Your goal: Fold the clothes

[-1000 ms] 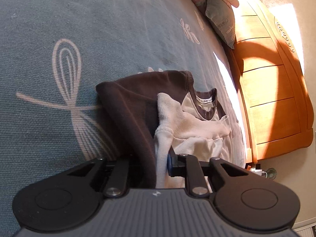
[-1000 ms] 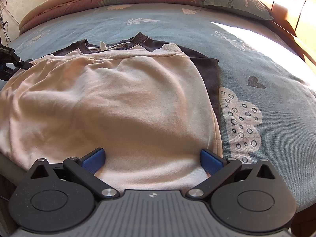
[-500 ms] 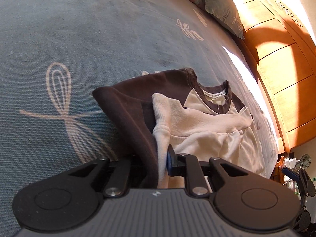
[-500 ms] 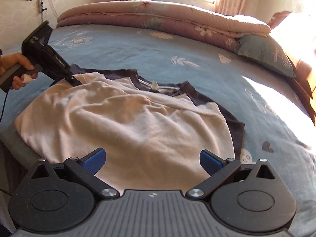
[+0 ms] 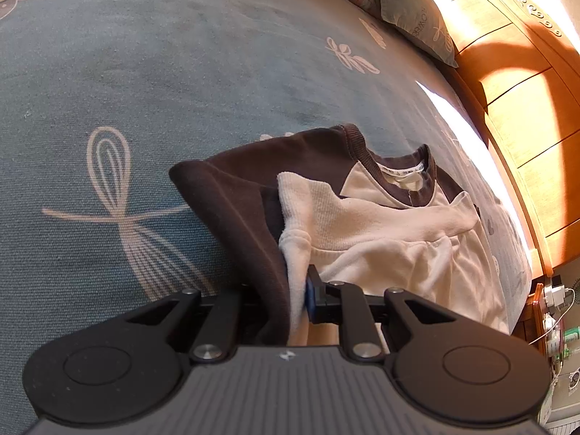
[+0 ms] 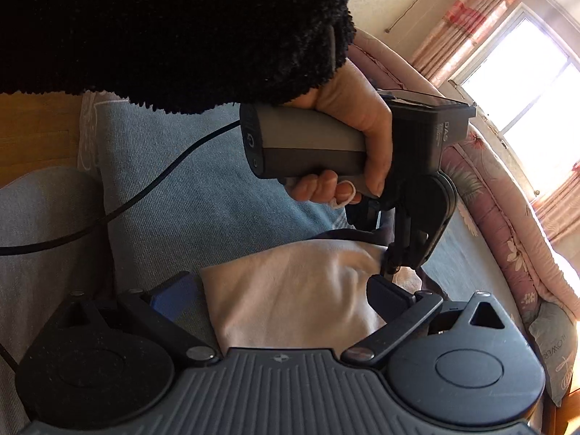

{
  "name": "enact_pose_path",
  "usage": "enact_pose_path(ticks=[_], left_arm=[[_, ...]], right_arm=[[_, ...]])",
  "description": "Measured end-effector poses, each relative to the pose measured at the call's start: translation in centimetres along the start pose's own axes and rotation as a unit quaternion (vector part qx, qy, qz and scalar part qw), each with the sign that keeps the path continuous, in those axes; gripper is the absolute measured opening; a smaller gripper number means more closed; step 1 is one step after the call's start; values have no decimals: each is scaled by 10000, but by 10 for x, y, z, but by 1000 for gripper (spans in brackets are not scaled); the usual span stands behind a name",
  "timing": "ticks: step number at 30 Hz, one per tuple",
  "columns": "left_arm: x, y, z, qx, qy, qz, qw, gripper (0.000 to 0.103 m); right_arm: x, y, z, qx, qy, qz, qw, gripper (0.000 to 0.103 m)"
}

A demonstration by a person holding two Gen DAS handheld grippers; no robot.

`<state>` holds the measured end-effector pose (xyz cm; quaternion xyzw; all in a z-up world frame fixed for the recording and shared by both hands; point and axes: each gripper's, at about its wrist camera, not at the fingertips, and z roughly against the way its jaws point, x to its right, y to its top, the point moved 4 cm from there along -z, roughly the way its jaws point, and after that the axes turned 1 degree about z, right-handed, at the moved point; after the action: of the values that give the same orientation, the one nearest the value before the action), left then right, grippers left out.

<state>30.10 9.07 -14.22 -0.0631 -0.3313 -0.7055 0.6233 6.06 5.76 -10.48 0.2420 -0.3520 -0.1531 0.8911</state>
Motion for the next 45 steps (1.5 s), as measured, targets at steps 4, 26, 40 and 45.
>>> enact_pose_path(ticks=[4,26,40,45], left_arm=[[0,0,-1,-11,-17,-35,10000,19],[-5,0,0,-5,-239,53,9997,19],[-7,0,0,-22,-301,70,9995,19],[-7,1,0,-33,-298,77,9995,19]], right_arm=[[-14,4,-11,-80,-358,211,9991,103],[-28,-18,-10,-621,-1872,1098,9742,103],[-33,-18,-12,-849,-1973,1129,9701,103],[-19,-10,-24,-1003,-1838,1077,9719,103]])
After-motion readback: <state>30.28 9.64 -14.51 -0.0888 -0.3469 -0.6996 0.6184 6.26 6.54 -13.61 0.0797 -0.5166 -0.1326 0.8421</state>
